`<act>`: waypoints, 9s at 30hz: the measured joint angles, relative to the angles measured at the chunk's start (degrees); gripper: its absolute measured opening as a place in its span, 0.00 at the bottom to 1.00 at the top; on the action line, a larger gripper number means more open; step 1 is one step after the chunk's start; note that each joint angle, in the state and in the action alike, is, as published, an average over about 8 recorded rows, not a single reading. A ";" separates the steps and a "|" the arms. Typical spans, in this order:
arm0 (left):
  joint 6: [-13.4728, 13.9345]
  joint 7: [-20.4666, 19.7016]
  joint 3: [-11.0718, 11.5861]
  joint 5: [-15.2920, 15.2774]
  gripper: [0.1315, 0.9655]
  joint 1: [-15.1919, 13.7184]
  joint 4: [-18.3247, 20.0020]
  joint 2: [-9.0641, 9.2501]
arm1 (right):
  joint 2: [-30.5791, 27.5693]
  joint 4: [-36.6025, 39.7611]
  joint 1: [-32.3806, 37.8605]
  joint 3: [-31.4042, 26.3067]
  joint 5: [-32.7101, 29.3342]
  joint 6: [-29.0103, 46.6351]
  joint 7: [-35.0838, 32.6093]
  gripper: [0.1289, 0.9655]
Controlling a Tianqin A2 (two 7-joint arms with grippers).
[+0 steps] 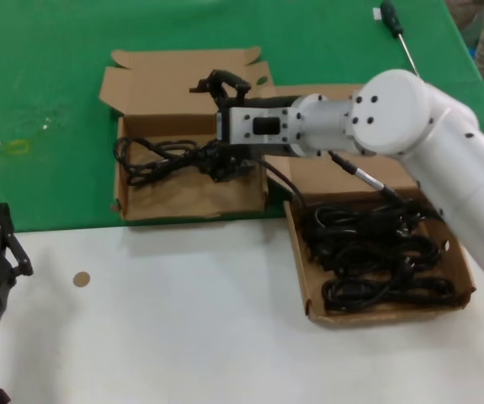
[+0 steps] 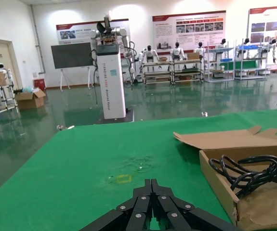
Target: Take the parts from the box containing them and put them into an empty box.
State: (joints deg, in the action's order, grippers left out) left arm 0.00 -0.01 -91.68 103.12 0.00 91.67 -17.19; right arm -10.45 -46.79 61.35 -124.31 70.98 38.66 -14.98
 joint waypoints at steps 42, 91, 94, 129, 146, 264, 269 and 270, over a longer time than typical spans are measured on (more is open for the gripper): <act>0.00 0.00 0.00 0.00 0.52 0.00 0.00 0.00 | -3.42 -19.44 -24.56 12.87 12.28 -14.89 6.85 1.00; 0.00 0.01 0.00 0.01 1.00 0.00 0.00 0.00 | -6.55 -43.46 -59.29 31.53 31.04 -37.33 14.52 1.00; 0.00 0.01 0.00 0.01 1.00 0.00 0.00 0.00 | -6.56 -43.48 -59.31 31.54 31.05 -37.35 14.53 1.00; 0.00 0.01 0.00 0.01 1.00 0.00 0.00 0.00 | -6.56 -43.48 -59.32 31.55 31.05 -37.35 14.53 1.00; 0.00 0.01 0.00 0.01 1.00 0.00 0.00 0.00 | -6.56 -43.48 -59.32 31.55 31.05 -37.35 14.53 1.00; 0.00 0.01 0.00 0.01 1.00 0.00 0.00 0.00 | -6.56 -43.48 -59.32 31.55 31.05 -37.35 14.53 1.00; 0.00 0.01 0.00 0.01 1.00 0.00 0.00 0.00 | -6.56 -43.48 -59.32 31.55 31.05 -37.35 14.53 1.00; 0.00 0.01 0.00 0.01 1.00 0.00 0.00 0.00 | -6.56 -43.48 -59.32 31.55 31.05 -37.35 14.53 1.00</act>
State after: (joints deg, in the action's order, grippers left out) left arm 0.00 0.00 -91.67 103.13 0.00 91.67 -17.19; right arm -17.01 -90.27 2.03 -92.76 102.04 1.31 -0.45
